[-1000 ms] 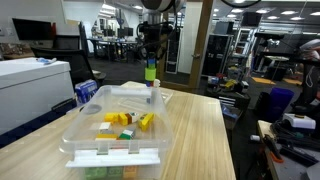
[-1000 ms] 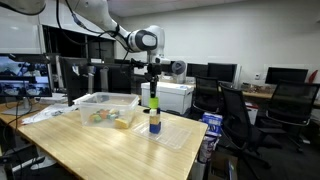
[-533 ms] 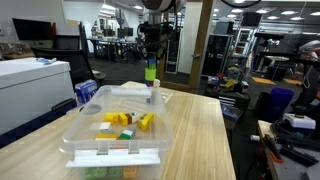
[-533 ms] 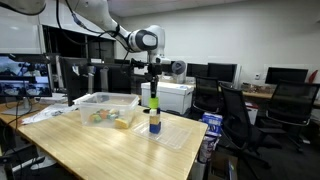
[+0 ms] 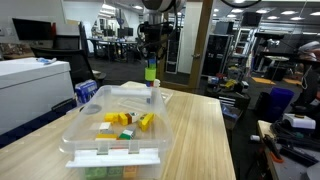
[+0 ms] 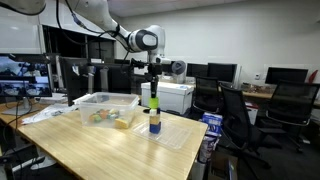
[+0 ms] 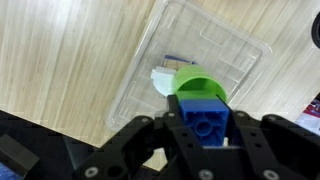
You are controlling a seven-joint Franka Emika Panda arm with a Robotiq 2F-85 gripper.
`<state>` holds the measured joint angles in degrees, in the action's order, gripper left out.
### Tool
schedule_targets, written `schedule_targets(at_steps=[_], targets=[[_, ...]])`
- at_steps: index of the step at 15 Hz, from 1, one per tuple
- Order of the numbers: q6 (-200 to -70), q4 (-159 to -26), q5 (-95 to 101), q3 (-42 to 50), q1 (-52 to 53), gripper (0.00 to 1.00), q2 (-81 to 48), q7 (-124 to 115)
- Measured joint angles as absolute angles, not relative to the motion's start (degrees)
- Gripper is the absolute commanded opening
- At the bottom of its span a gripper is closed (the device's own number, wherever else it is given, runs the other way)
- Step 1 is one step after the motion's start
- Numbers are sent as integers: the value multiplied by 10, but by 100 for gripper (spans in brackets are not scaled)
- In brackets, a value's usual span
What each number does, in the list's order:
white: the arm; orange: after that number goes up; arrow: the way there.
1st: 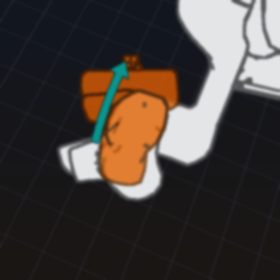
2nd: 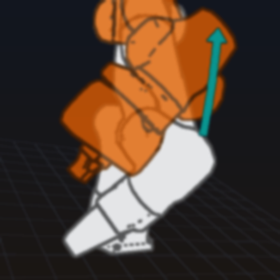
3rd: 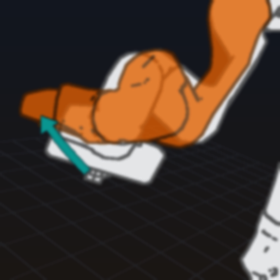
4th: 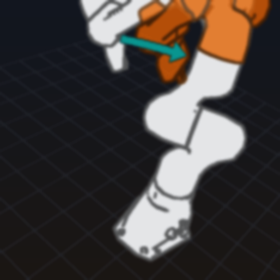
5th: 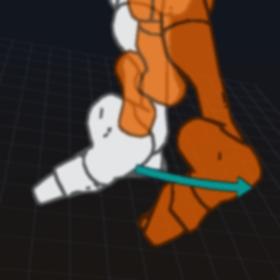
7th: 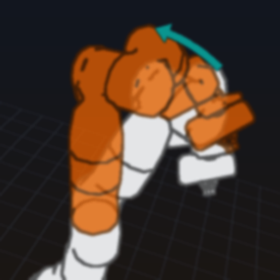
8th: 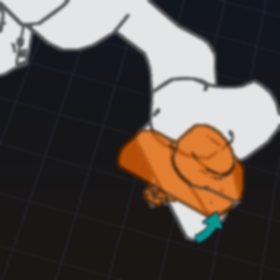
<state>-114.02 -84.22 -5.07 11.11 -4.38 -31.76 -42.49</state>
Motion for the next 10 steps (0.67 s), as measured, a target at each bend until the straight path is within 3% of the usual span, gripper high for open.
schedule_targets(at_steps=[10], targets=[[-1145, -842, -49, 111, -43, 11, -319, -425]])
